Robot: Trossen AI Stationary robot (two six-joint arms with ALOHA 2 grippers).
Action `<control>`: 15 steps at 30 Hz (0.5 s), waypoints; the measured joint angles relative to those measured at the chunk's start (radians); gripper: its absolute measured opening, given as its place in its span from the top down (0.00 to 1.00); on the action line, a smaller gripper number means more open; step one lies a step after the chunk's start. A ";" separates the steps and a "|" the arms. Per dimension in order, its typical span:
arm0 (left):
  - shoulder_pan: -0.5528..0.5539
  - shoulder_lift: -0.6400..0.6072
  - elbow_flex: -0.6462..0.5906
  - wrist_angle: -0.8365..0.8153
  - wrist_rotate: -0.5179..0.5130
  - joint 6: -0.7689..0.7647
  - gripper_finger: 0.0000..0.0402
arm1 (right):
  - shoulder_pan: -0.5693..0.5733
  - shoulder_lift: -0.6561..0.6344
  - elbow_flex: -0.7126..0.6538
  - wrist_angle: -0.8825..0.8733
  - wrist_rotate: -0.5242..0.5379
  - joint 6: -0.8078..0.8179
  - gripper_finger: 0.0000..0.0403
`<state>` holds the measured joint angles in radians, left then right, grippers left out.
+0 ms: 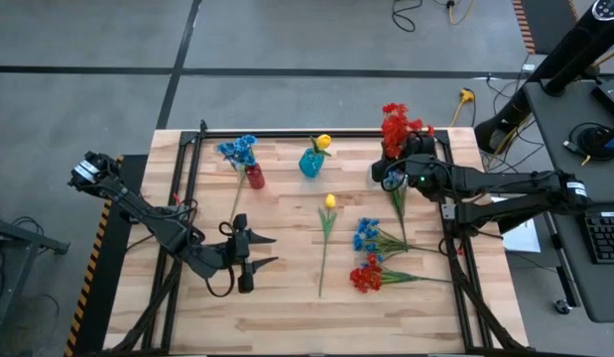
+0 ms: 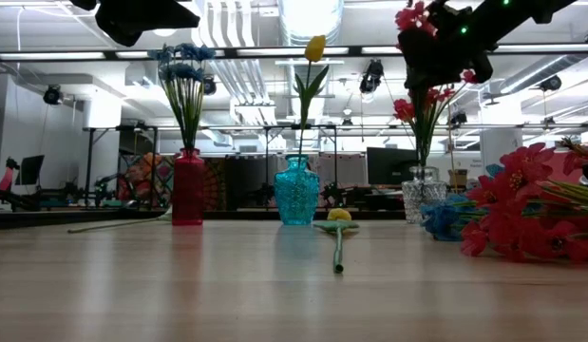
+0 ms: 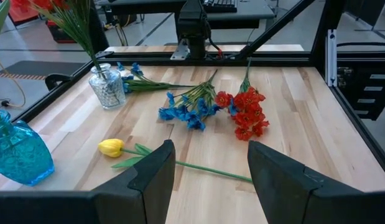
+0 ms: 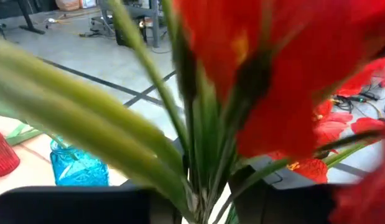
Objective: Sort flowers into vase by color
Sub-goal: Put the left red flower into the transparent vase
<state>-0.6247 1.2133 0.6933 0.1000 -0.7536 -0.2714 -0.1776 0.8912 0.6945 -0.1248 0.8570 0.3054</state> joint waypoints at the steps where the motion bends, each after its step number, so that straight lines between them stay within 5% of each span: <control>1: 0.000 0.000 0.000 -0.001 0.000 0.000 0.54 | 0.000 0.000 0.000 -0.004 0.000 0.004 0.74; 15: 0.000 0.000 0.000 -0.018 0.000 -0.020 0.54 | 0.000 -0.024 0.001 -0.113 -0.027 0.114 0.55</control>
<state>-0.6247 1.2137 0.6933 0.0824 -0.7535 -0.2911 -0.1772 0.8676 0.6952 -0.2377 0.8297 0.4195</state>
